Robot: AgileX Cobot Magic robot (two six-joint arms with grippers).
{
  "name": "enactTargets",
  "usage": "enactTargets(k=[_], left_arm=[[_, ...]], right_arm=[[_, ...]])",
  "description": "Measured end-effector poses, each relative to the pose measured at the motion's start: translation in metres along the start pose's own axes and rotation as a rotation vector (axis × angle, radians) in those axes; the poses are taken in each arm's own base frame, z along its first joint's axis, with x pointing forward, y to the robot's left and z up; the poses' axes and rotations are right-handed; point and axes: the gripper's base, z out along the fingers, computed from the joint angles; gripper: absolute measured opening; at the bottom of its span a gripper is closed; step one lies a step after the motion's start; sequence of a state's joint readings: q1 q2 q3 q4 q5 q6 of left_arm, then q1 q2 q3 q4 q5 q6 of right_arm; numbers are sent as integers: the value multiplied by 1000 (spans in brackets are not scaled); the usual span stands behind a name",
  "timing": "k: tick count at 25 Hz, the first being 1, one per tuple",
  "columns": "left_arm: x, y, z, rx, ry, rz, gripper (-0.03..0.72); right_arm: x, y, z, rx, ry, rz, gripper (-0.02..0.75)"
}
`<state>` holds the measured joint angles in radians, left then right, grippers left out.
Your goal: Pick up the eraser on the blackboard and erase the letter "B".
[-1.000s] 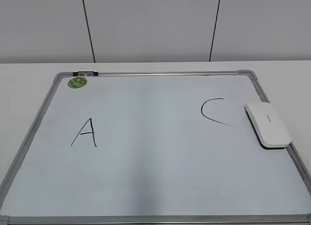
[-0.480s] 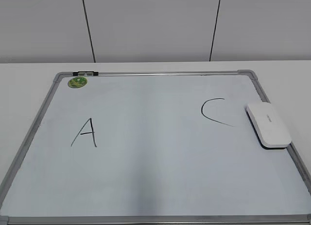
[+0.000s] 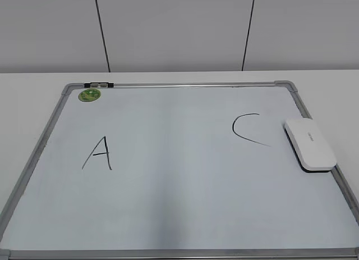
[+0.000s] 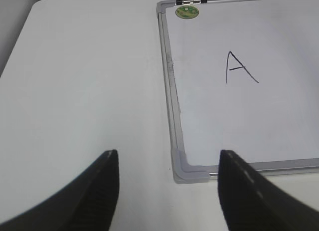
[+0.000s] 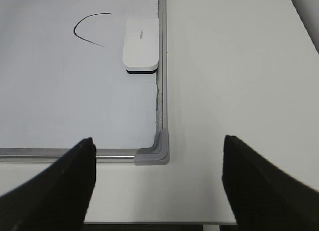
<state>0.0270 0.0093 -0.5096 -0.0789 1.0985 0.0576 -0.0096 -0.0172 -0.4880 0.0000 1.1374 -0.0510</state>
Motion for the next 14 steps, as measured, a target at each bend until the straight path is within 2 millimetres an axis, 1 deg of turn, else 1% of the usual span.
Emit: enactTargets(k=[14], left_arm=[[0,0,0,0,0,0,461]], right_arm=[[0,0,0,0,2,0,587]])
